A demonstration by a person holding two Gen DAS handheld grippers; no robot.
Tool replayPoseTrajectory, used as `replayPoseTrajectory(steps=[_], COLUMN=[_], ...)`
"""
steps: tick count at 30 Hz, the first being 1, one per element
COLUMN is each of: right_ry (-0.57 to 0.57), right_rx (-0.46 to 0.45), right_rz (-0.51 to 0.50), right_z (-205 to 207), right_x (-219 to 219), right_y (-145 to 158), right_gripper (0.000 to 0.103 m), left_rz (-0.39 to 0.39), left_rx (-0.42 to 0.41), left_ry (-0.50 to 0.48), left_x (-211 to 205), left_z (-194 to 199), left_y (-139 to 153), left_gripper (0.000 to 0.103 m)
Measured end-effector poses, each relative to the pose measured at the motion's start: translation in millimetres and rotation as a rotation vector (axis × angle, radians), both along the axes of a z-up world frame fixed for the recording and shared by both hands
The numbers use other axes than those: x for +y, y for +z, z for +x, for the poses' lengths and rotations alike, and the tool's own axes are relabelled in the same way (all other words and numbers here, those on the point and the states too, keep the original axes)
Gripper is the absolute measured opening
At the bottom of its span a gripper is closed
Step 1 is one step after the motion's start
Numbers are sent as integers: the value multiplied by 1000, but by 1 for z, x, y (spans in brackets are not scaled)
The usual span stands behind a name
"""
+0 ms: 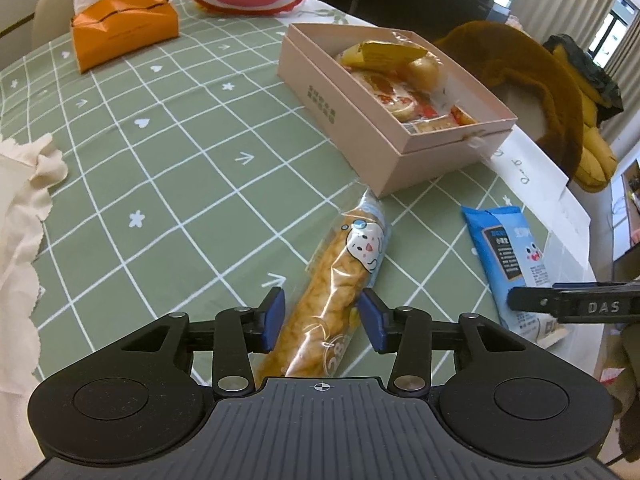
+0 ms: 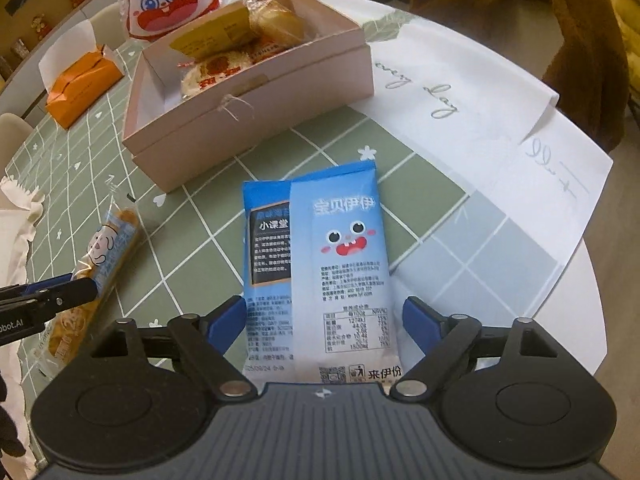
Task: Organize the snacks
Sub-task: 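Lift the bread roll and blue packet, lower them into the box, open both tools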
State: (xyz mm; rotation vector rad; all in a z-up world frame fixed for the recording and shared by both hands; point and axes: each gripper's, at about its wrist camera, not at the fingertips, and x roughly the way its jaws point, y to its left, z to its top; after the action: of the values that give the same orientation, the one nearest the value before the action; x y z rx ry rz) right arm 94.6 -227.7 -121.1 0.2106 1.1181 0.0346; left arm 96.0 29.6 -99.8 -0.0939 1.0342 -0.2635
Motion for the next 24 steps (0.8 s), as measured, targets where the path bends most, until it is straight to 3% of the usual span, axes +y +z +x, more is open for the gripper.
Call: replayPoseTrajectory(steps=[6, 10, 20, 22, 24], right_ry=[42, 61, 100, 103, 115], right_rx=[0, 0, -32, -33, -36], right_rz=[-43, -84, -180, -178, -179], right_z=[8, 15, 20, 20, 18], right_x=[15, 22, 30, 29, 28], right_y=[-1, -3, -8, -7, -5], right_gripper=[88, 90, 96, 96, 86], left_rz=[-54, -42, -79, -81, -97], left_rx=[20, 16, 34, 40, 47], left_ry=[-50, -83, -54, -61, -70], left_x=[-21, -36, -33, -35, -37], left_z=[-9, -15, -14, -13, -12], left_y=[-2, -4, -12, -13, -15], left_gripper=[46, 47, 49, 50, 49])
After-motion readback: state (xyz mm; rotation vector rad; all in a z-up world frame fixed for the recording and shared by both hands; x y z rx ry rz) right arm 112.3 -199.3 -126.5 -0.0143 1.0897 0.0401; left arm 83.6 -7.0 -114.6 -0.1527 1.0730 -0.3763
